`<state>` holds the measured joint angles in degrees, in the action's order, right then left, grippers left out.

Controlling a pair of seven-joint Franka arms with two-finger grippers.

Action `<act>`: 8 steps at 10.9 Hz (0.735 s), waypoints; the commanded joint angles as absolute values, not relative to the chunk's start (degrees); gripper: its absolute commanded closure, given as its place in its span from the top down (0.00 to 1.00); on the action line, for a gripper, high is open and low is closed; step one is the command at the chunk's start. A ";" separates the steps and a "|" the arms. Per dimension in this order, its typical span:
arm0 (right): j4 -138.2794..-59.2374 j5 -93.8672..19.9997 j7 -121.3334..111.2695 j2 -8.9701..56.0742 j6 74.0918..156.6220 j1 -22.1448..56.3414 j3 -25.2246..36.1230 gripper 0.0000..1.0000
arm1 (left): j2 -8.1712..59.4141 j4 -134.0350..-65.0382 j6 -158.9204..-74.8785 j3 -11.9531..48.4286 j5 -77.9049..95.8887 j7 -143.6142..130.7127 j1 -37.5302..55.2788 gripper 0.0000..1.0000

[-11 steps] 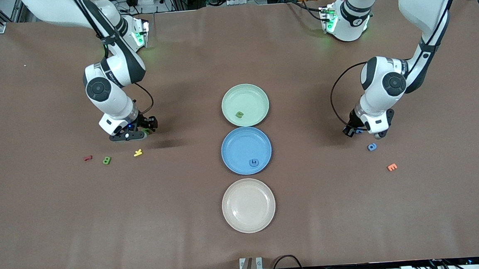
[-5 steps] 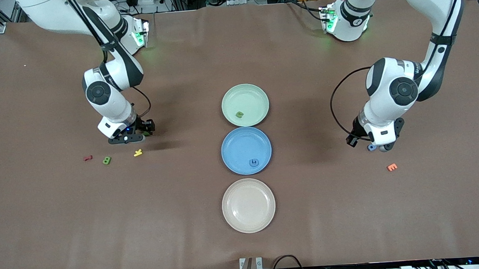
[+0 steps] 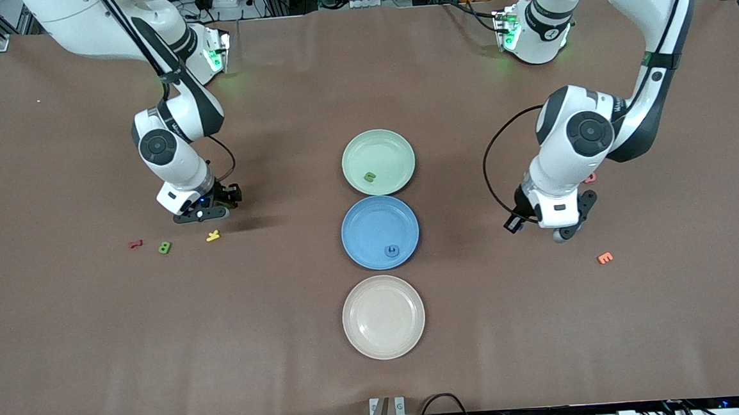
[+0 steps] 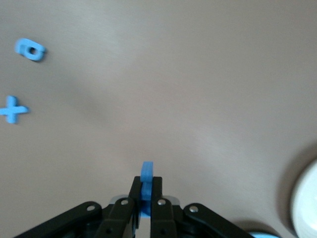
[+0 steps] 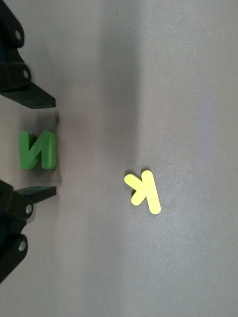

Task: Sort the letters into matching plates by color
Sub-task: 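Place the blue letter on the blue plate with the left gripper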

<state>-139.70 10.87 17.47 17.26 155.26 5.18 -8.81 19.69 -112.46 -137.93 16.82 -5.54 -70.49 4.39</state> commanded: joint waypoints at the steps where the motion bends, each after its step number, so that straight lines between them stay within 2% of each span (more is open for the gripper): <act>1: -139.83 12.39 17.31 17.84 156.18 4.48 -9.14 0.69 | 26.52 -103.21 -136.41 16.52 -6.33 -71.72 7.29 0.00; 4: -139.92 12.48 17.31 18.37 156.80 4.48 -9.14 0.60 | 28.73 -100.47 -136.49 16.61 -6.33 -71.81 8.70 0.00; 8: -139.92 13.10 17.31 18.98 157.58 4.31 -9.14 0.50 | 33.92 -93.09 -136.49 16.52 -6.24 -75.58 13.87 0.00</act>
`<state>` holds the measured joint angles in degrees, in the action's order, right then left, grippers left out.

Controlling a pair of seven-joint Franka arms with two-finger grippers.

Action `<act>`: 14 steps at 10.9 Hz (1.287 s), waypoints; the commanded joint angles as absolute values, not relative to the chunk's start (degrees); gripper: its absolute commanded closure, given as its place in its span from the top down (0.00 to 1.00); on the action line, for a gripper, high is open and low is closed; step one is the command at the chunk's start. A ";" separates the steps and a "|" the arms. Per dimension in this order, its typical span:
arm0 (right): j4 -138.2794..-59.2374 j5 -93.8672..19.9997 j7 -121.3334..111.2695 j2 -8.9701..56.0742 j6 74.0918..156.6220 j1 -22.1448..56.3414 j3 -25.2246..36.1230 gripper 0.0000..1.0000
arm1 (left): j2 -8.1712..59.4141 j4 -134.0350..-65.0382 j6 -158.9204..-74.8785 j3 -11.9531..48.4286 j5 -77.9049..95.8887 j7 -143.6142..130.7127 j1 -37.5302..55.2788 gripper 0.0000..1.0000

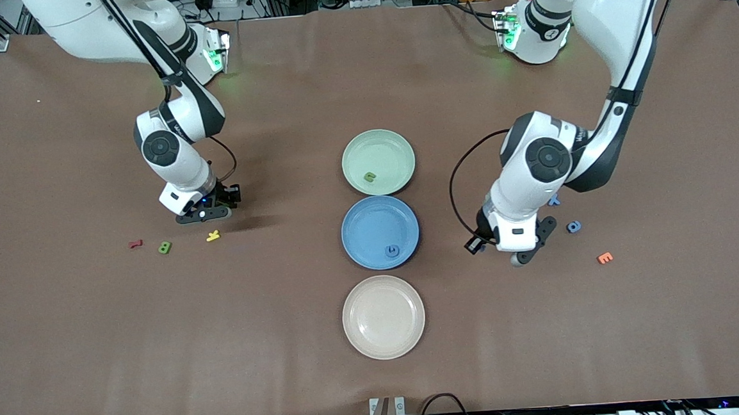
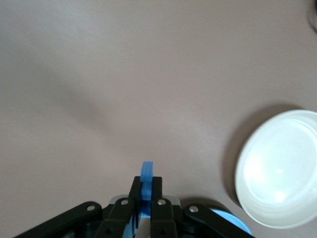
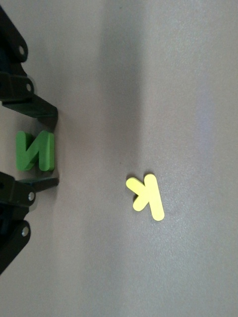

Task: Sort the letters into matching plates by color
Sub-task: 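Place the blue letter on the blue plate with the left gripper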

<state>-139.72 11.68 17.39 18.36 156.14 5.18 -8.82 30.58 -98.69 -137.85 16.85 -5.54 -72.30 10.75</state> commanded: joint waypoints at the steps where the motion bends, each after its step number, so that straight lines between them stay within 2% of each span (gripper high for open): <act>1: -139.92 13.10 16.88 18.98 157.50 4.31 -9.14 0.42 | 33.93 -92.73 -136.49 16.61 -6.24 -76.46 14.41 0.00; 2: -139.92 13.10 16.27 18.98 157.50 4.31 -9.14 0.33 | 34.10 -92.72 -136.76 16.61 -6.24 -76.81 15.02 0.00; 4: -139.83 13.10 15.03 18.98 157.50 4.22 -9.14 0.07 | 35.76 -90.89 -139.81 16.61 -6.07 -78.30 17.48 0.00; 5: -139.83 13.10 15.03 18.98 157.50 3.96 -9.14 0.00 | 36.21 -89.31 -140.62 16.70 -5.63 -79.35 18.53 0.00; 10: -139.57 13.10 15.03 18.90 157.15 3.96 -9.32 0.00 | 36.74 -88.77 -144.14 16.70 -3.69 -79.45 23.63 0.00; 11: -139.48 13.10 15.03 18.90 157.06 3.96 -9.32 0.00 | 36.83 -88.86 -144.05 16.61 -4.13 -78.93 24.34 0.47; 12: -139.40 13.10 15.12 18.90 156.97 3.96 -9.40 0.00 | 36.91 -89.47 -144.05 16.18 -5.70 -78.84 27.22 0.99; 14: -139.13 12.92 16.17 18.90 156.71 4.13 -9.49 0.00 | 36.91 -91.48 -142.74 15.38 -6.33 -79.89 27.95 1.00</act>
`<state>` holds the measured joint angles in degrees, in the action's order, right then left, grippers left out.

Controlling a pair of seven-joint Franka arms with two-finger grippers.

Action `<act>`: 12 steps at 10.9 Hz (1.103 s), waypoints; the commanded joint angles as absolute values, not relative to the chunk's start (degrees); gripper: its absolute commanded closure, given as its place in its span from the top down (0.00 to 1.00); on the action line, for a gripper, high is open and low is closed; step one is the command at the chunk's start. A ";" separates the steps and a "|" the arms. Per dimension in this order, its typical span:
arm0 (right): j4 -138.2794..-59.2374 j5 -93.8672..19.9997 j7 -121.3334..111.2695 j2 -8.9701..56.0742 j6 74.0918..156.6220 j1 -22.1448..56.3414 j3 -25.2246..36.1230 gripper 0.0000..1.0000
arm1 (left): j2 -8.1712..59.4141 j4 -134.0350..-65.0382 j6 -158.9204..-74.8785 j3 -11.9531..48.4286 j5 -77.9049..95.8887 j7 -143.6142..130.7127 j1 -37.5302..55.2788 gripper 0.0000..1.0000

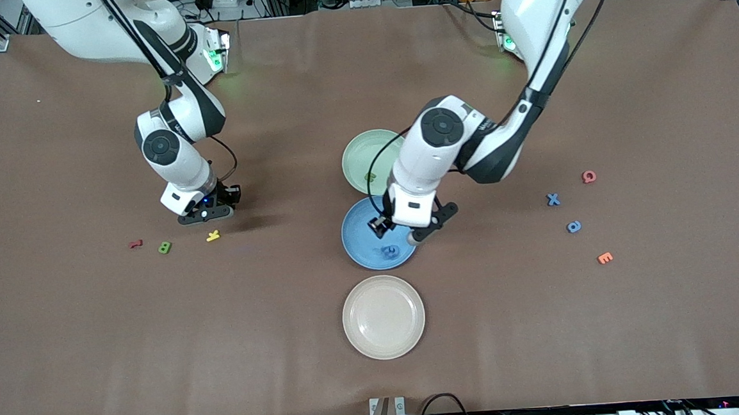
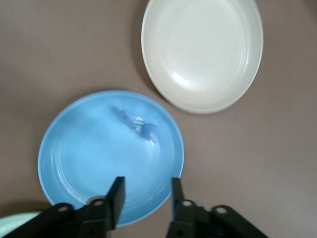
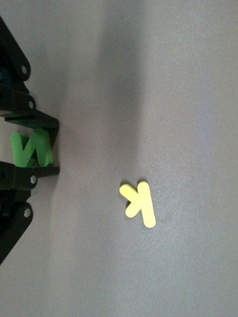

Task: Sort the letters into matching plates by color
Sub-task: 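Place the blue letter on the blue plate with the left gripper, then place the green Z on the green plate while the left gripper returns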

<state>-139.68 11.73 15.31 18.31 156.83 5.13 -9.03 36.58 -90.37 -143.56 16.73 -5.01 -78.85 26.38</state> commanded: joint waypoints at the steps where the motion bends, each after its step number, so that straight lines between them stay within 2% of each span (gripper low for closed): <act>1: -139.04 12.75 16.78 18.90 156.71 4.13 -9.75 0.00 | 36.74 -91.67 -139.52 15.38 -6.42 -79.89 27.60 1.00; 4: -138.26 12.66 24.67 18.81 156.45 4.31 -14.31 0.00 | 33.94 -92.02 -128.27 14.94 -8.26 -76.65 23.30 1.00; 8: -136.24 12.66 30.13 18.81 153.99 4.83 -17.83 0.00 | 31.21 -93.33 -124.29 14.85 -8.52 -67.20 17.07 1.00; 12: -133.96 12.48 39.09 18.98 152.50 9.48 -19.07 0.00 | 26.11 -94.66 -114.80 15.29 -8.53 -44.86 8.63 1.00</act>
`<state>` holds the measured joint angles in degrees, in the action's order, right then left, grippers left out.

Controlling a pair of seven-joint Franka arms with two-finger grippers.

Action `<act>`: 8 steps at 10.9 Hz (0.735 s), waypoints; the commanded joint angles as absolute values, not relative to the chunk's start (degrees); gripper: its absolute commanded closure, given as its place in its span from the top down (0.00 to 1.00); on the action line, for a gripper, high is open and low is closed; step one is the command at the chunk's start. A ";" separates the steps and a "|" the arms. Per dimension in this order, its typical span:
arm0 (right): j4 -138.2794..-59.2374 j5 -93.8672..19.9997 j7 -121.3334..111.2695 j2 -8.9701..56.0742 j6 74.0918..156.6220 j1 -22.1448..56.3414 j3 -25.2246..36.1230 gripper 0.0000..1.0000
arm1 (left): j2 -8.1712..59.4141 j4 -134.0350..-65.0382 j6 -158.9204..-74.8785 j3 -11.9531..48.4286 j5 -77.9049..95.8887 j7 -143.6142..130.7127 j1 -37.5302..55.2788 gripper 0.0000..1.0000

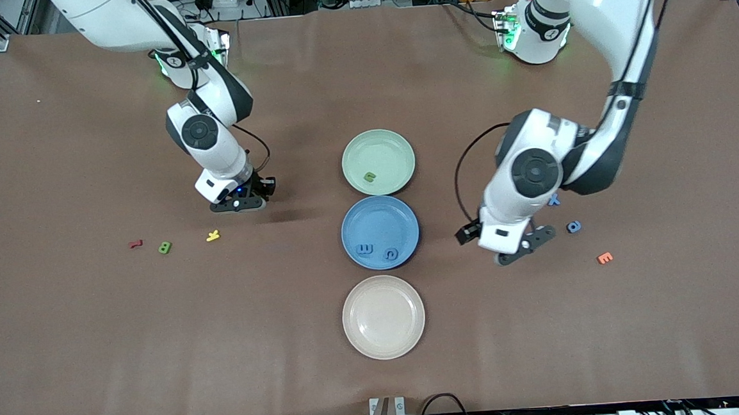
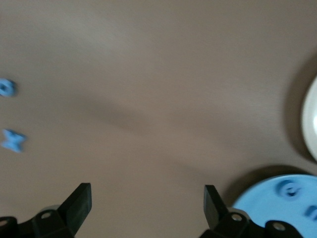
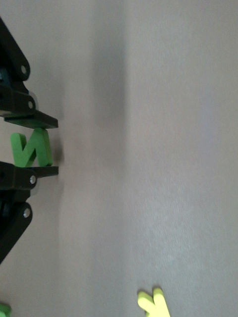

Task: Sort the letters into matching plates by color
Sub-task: 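Place the green Z on the green plate while the left gripper returns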

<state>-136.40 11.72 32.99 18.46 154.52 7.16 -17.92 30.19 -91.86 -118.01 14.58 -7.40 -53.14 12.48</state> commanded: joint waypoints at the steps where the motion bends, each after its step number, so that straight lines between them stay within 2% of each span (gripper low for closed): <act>1: -132.99 12.39 41.55 18.98 151.71 10.62 -19.51 0.00 | 25.32 -95.01 -113.83 15.38 -8.53 -42.21 7.13 1.00; 4: -128.87 12.30 51.03 21.35 151.70 14.75 -21.97 0.00 | 21.37 -101.84 -114.51 15.64 -7.74 -38.15 3.61 1.00; 8: -118.68 12.30 61.68 25.48 145.83 19.85 -24.08 0.00 | 14.26 -116.68 -127.31 15.56 -6.94 -38.23 2.64 1.00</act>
